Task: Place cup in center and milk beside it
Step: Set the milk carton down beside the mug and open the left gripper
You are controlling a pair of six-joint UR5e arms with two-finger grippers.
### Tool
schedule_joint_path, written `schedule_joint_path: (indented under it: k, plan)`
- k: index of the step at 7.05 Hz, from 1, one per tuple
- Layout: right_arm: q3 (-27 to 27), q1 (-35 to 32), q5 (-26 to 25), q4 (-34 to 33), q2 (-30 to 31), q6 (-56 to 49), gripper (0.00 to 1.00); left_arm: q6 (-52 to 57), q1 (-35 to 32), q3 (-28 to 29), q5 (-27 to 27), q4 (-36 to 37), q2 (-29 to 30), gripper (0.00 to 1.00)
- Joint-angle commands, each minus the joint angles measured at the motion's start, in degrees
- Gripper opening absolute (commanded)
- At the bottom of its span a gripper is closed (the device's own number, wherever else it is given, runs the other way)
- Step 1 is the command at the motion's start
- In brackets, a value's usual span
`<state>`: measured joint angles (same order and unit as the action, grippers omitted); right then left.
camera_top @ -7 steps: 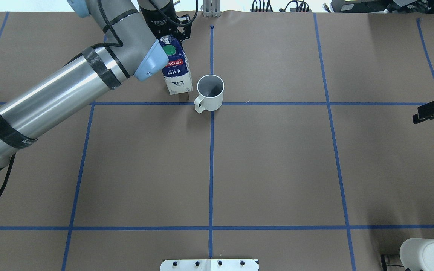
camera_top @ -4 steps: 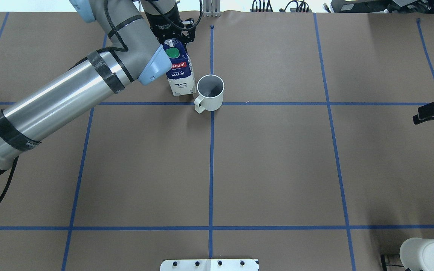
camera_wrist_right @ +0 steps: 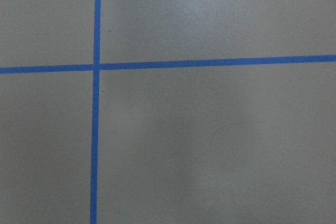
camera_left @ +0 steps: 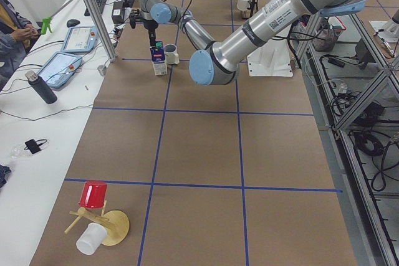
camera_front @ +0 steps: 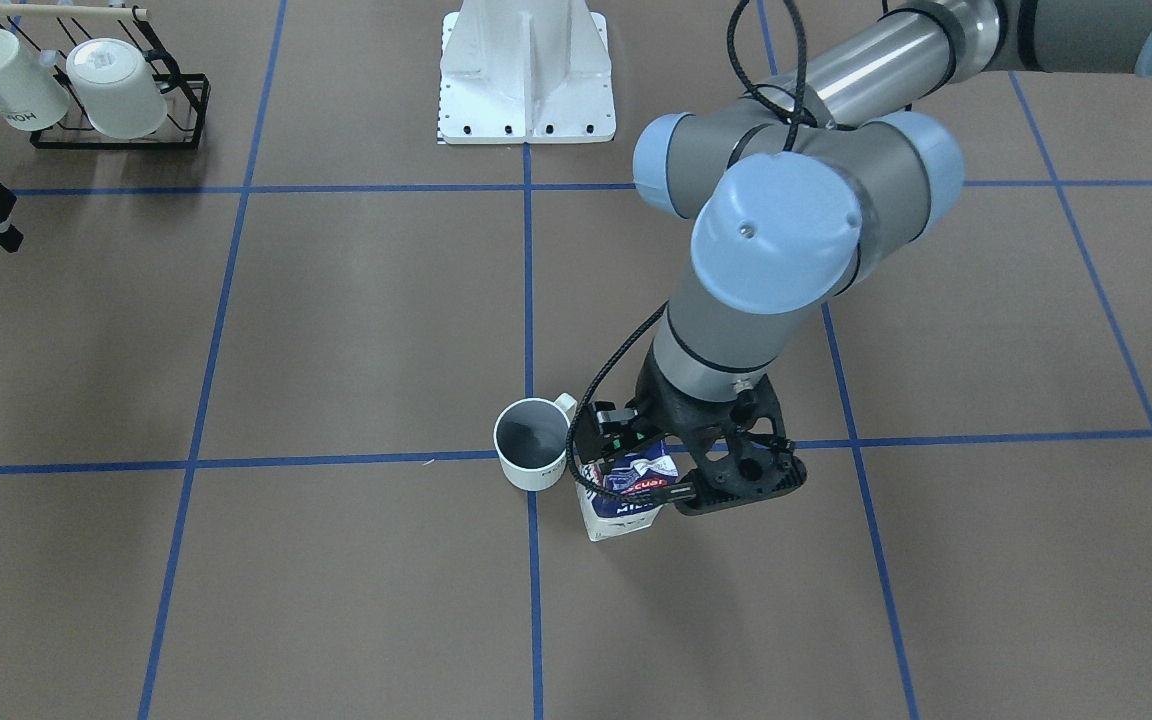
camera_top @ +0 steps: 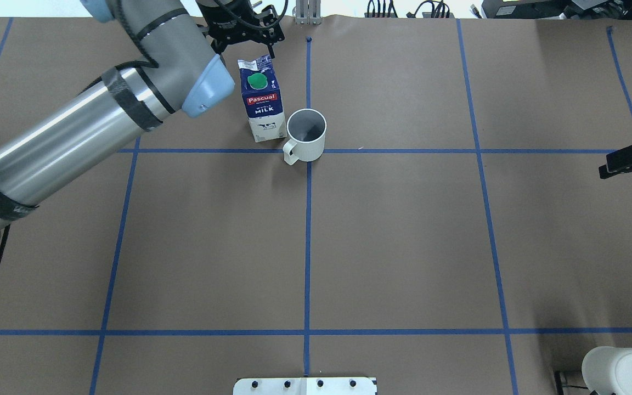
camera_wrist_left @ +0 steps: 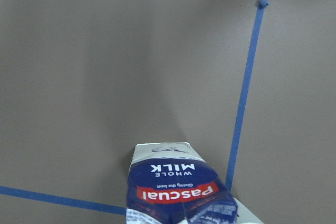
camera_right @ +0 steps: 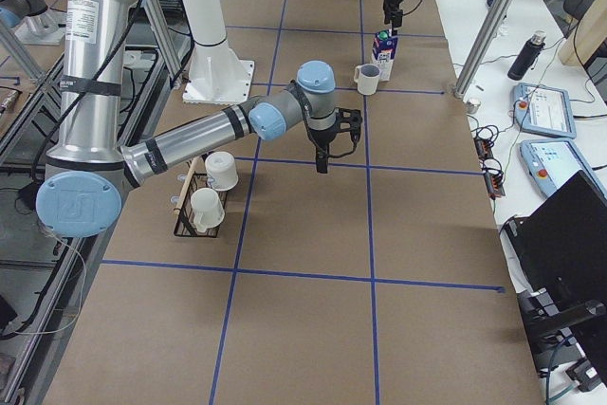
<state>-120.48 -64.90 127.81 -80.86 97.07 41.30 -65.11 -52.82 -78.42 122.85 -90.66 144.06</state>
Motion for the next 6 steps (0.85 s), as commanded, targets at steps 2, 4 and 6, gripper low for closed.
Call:
schedule_joint_path:
  k: [2, 4, 6]
  plan:
    - [0.2, -0.4, 0.0, 0.0, -1.1, -0.1, 1.00, 13.4, -5.4, -32.5, 0.2, 6.6, -29.1, 0.98]
    - [0.5, -2.1, 0.1, -0.2, -1.0, -0.1, 1.00, 26.5, -9.7, -39.3, 0.3, 6.8, -44.1, 0.98]
    - [1.1, -2.8, 0.1, -0.2, -1.0, -0.2, 1.00, 39.9, -16.9, -39.7, 4.8, 5.2, -54.0, 0.98]
